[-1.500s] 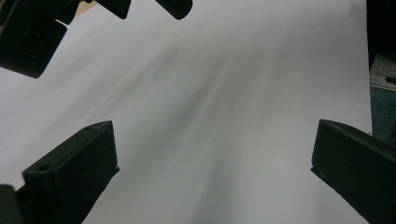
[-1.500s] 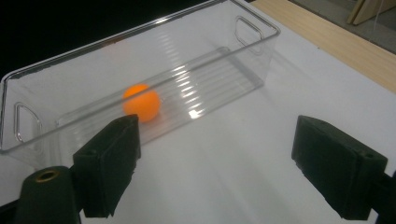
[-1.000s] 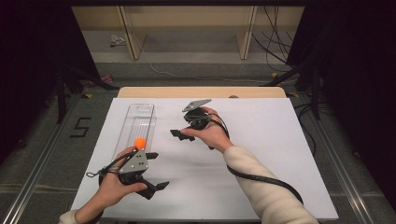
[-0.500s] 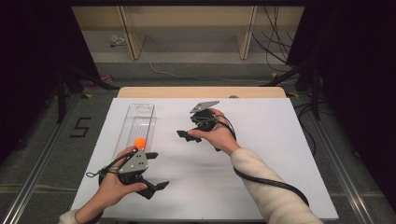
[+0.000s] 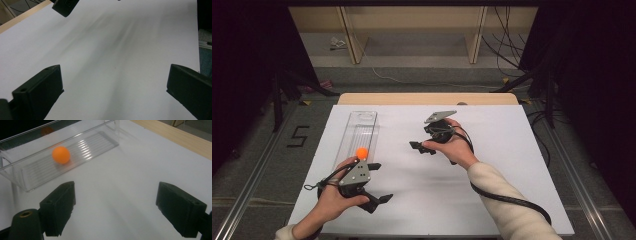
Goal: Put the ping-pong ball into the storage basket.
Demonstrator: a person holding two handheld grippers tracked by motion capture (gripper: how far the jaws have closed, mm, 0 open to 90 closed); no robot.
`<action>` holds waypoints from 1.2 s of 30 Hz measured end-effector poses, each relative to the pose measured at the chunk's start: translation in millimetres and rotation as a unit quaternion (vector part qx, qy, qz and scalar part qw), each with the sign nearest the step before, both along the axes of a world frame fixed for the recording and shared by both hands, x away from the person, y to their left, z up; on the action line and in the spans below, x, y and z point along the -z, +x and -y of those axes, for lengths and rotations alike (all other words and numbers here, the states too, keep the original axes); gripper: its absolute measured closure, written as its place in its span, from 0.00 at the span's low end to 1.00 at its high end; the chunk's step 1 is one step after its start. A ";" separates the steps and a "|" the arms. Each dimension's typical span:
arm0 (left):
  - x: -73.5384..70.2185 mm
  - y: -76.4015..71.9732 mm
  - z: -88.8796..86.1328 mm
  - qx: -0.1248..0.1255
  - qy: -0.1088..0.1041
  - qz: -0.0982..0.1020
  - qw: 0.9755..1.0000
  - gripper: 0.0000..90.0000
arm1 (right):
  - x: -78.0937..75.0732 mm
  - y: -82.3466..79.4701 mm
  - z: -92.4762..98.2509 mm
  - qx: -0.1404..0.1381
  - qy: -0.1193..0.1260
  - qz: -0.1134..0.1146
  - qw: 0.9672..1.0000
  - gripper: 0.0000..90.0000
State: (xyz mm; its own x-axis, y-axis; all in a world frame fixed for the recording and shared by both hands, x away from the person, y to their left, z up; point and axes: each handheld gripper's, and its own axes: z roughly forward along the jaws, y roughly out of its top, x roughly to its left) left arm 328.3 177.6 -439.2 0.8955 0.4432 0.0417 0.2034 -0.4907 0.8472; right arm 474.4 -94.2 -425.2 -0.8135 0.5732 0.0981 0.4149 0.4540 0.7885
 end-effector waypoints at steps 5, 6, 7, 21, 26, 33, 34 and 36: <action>0.1 0.2 -0.2 -0.001 0.000 0.000 1.000 0.00 | 1.8 -3.3 11.8 0.007 -0.001 0.000 1.000 0.19; 0.1 0.3 -0.2 -0.001 -0.001 0.000 1.000 0.00 | 2.3 -4.1 14.3 0.009 0.000 -0.002 1.000 0.19; 0.1 0.3 -0.2 -0.001 0.000 0.000 1.000 0.00 | 2.7 -5.0 16.8 0.011 0.000 -0.003 1.000 0.19; 0.2 0.4 -0.3 -0.002 0.000 0.000 1.000 0.00 | 5.0 -13.7 51.9 0.040 0.012 -0.004 0.999 0.19; 0.1 0.5 -0.4 -0.003 0.000 0.000 1.000 0.00 | 6.2 -17.1 62.8 0.049 0.014 -0.004 0.999 0.19; 0.1 0.5 -0.7 -0.005 -0.001 -0.001 1.000 0.00 | 7.7 -23.1 75.6 0.056 0.014 -0.003 0.998 0.19; 0.2 0.5 -0.7 -0.005 -0.001 0.000 1.000 0.00 | 7.5 -24.0 77.4 0.058 0.015 -0.003 0.998 0.19; 0.2 0.5 -0.8 -0.005 0.000 0.000 1.000 0.00 | 7.0 -25.7 81.2 0.060 0.015 -0.002 0.998 0.19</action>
